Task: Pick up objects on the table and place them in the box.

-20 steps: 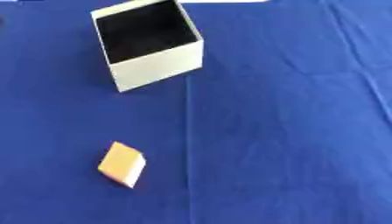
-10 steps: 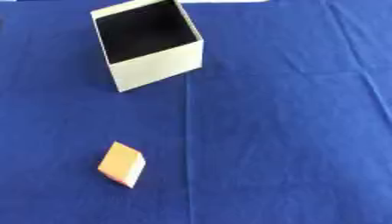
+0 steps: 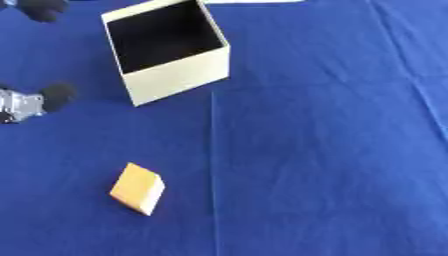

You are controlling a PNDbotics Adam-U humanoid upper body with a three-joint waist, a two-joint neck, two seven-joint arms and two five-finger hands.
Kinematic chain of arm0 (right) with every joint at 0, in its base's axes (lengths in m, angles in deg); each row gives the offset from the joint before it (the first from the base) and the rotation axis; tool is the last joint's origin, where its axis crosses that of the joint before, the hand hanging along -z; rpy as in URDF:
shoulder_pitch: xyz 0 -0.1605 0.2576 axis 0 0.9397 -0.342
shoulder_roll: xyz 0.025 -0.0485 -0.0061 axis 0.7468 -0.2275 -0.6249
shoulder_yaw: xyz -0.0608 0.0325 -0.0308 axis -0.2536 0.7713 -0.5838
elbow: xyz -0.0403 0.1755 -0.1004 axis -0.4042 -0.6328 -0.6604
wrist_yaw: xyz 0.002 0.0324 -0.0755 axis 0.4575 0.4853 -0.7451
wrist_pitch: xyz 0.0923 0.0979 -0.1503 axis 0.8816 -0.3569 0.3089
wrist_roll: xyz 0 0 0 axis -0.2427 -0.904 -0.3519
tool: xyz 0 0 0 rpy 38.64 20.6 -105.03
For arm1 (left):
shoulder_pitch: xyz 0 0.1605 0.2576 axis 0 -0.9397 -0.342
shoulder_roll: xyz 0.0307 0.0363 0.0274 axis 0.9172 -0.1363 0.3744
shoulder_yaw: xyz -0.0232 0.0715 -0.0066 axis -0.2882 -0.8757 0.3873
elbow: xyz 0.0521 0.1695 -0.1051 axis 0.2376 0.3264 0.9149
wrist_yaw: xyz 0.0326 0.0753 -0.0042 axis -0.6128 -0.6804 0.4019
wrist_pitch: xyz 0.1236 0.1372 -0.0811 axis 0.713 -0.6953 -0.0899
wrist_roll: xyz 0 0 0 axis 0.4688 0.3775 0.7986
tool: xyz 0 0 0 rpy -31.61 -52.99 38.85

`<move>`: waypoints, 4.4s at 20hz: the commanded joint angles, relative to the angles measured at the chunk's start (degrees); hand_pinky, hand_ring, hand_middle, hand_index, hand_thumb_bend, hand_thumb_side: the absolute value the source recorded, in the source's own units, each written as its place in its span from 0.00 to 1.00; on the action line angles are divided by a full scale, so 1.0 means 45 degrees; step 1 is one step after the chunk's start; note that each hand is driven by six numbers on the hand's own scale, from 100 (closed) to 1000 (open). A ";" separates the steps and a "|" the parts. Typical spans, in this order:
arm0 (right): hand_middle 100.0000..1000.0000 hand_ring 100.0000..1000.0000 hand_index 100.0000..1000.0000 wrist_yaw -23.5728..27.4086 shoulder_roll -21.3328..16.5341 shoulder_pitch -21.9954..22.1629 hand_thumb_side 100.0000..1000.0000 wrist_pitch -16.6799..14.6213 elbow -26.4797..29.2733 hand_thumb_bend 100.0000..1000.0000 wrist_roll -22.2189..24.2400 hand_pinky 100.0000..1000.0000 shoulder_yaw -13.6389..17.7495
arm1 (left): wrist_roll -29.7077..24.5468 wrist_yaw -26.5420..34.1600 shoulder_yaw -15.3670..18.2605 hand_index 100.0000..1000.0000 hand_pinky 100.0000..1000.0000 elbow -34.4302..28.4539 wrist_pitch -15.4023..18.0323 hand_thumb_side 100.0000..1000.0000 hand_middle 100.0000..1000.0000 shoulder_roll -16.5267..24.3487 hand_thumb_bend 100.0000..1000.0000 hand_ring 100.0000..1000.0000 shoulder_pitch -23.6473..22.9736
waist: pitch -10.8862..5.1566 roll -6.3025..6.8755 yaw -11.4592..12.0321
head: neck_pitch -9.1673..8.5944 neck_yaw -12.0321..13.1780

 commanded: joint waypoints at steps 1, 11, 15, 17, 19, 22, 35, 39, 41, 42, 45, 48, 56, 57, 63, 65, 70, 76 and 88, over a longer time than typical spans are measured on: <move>0.57 0.75 0.72 0.0042 -0.0352 -0.0144 0.76 -0.0012 0.0257 0.00 0.0064 0.79 0.0033 | -0.1510 -0.0213 -0.0572 0.80 0.58 -0.0168 -0.0087 0.61 0.65 0.0665 0.59 0.62 0.0480 | -0.0296 0.0051 -0.0032 | -0.0003 0.0076; 0.57 0.75 0.72 0.0132 -0.0318 -0.0168 0.76 -0.0017 0.0257 0.00 0.0174 0.79 -0.0028 | -0.5003 0.0074 -0.2468 0.82 0.62 -0.0168 -0.1698 0.38 0.69 0.0627 0.71 0.67 0.1870 | -0.0384 0.0131 -0.0139 | 0.0031 0.0147; 0.57 0.75 0.72 0.0157 -0.0310 -0.0166 0.76 -0.0019 0.0257 0.00 0.0186 0.79 -0.0033 | -0.5765 0.0224 -0.2940 0.81 0.63 -0.0168 -0.2392 0.28 0.70 0.0513 0.61 0.71 0.2161 | -0.0415 0.0155 -0.0152 | 0.0062 0.0169; 0.57 0.75 0.72 0.0172 -0.0306 -0.0159 0.76 -0.0017 0.0257 0.00 0.0194 0.79 -0.0038 | -0.6091 0.0215 -0.3176 0.82 0.63 -0.0168 -0.2589 0.23 0.69 0.0473 0.55 0.72 0.2220 | -0.0432 0.0174 -0.0156 | 0.0088 0.0165; 0.57 0.75 0.72 0.0185 -0.0309 -0.0152 0.76 -0.0018 0.0257 0.00 0.0199 0.79 -0.0041 | -0.6348 0.0153 -0.3360 0.82 0.63 -0.0168 -0.2765 0.19 0.69 0.0448 0.50 0.73 0.2247 | -0.0455 0.0196 -0.0156 | 0.0122 0.0155; 0.57 0.74 0.72 0.0203 -0.0306 -0.0139 0.76 -0.0017 0.0257 0.00 0.0196 0.79 -0.0041 | -0.6535 0.0027 -0.3566 0.82 0.63 -0.0168 -0.2972 0.21 0.68 0.0411 0.61 0.72 0.2208 | -0.0488 0.0231 -0.0152 | 0.0150 0.0102; 0.57 0.74 0.71 0.0268 -0.0259 -0.0128 0.77 -0.0014 0.0257 0.00 0.0241 0.79 -0.0072 | -0.7418 -0.0370 -0.4146 0.83 0.66 -0.0168 -0.2905 0.21 0.70 0.0407 0.83 0.75 0.1308 | -0.0469 0.0219 -0.0155 | 0.0204 0.0043; 0.57 0.73 0.71 0.0286 -0.0237 -0.0129 0.77 -0.0007 0.0257 0.00 0.0266 0.79 -0.0087 | -0.7215 -0.0926 -0.4255 0.79 0.64 -0.0168 -0.3086 0.24 0.65 0.0289 0.86 0.73 0.1129 | -0.0454 0.0197 -0.0152 | 0.0195 0.0045; 0.57 0.73 0.71 0.0291 -0.0227 -0.0127 0.77 -0.0006 0.0257 0.00 0.0272 0.79 -0.0088 | -0.6760 -0.1394 -0.4292 0.77 0.62 -0.0168 -0.3340 0.26 0.62 0.0148 0.86 0.71 0.1037 | -0.0445 0.0183 -0.0146 | 0.0202 0.0050; 0.57 0.73 0.71 0.0293 -0.0219 -0.0125 0.77 -0.0003 0.0257 0.00 0.0276 0.79 -0.0088 | -0.6512 -0.1618 -0.4337 0.77 0.62 -0.0168 -0.3436 0.26 0.62 0.0076 0.86 0.71 0.1001 | -0.0440 0.0177 -0.0146 | 0.0201 0.0054; 0.57 0.73 0.71 0.0301 -0.0189 -0.0123 0.77 0.0003 0.0257 0.00 0.0292 0.79 -0.0094 | -0.5901 -0.2256 -0.4439 0.76 0.60 -0.0168 -0.3593 0.28 0.61 -0.0201 0.84 0.70 0.0932 | -0.0427 0.0158 -0.0132 | 0.0199 0.0078; 0.57 0.73 0.71 0.0308 -0.0165 -0.0112 0.77 0.0014 0.0257 0.00 0.0318 0.79 -0.0102 | -0.5484 -0.2732 -0.4536 0.77 0.60 -0.0168 -0.3878 0.30 0.61 -0.0445 0.82 0.70 0.0832 | -0.0404 0.0138 -0.0137 | 0.0196 0.0087; 0.56 0.73 0.71 0.0304 -0.0110 -0.0092 0.77 0.0044 0.0257 0.00 0.0337 0.79 -0.0087 | -0.5016 -0.3323 -0.4718 0.76 0.58 -0.0168 -0.4404 0.32 0.60 -0.0920 0.78 0.68 0.0686 | -0.0336 0.0140 -0.0177 | 0.0184 0.0127; 0.56 0.73 0.71 0.0307 -0.0106 -0.0090 0.77 0.0045 0.0257 0.00 0.0328 0.79 -0.0080 | -0.5090 -0.3340 -0.4756 0.76 0.58 -0.0168 -0.4422 0.32 0.59 -0.0937 0.78 0.68 0.0650 | -0.0322 0.0139 -0.0192 | 0.0180 0.0127; 0.56 0.73 0.71 0.0332 -0.0077 -0.0105 0.77 0.0041 0.0257 0.00 0.0302 0.79 -0.0072 | -0.5328 -0.3449 -0.4796 0.74 0.56 -0.0168 -0.4471 0.30 0.57 -0.0970 0.76 0.66 0.0563 | -0.0283 0.0141 -0.0212 | 0.0162 0.0131; 0.56 0.73 0.71 0.0341 -0.0064 -0.0098 0.77 0.0045 0.0257 0.00 0.0296 0.79 -0.0068 | -0.5341 -0.3548 -0.4812 0.71 0.54 -0.0168 -0.4394 0.30 0.55 -0.0975 0.76 0.64 0.0565 | -0.0284 0.0140 -0.0215 | 0.0154 0.0122; 0.56 0.73 0.71 0.0367 -0.0046 -0.0083 0.77 0.0044 0.0257 0.00 0.0272 0.79 -0.0058 | -0.5159 -0.3892 -0.4835 0.56 0.45 -0.0168 -0.4175 0.33 0.40 -0.1053 0.63 0.52 0.0630 | -0.0297 0.0136 -0.0228 | 0.0125 0.0119; 0.56 0.73 0.71 0.0387 -0.0040 -0.0063 0.77 0.0040 0.0257 0.00 0.0239 0.79 -0.0051 | -0.4230 -0.4065 -0.4859 0.41 0.25 -0.0168 -0.4429 0.27 0.28 -0.1130 0.16 0.37 0.0578 | -0.0295 0.0144 -0.0252 | 0.0110 0.0134; 0.56 0.73 0.71 0.0367 -0.0062 -0.0005 0.78 0.0056 0.0257 0.00 0.0201 0.79 -0.0021 | -0.3760 -0.3083 -0.4541 0.35 0.10 -0.0168 -0.4439 0.23 0.22 -0.1086 0.00 0.26 0.0602 | -0.0329 0.0149 -0.0243 | 0.0125 0.0125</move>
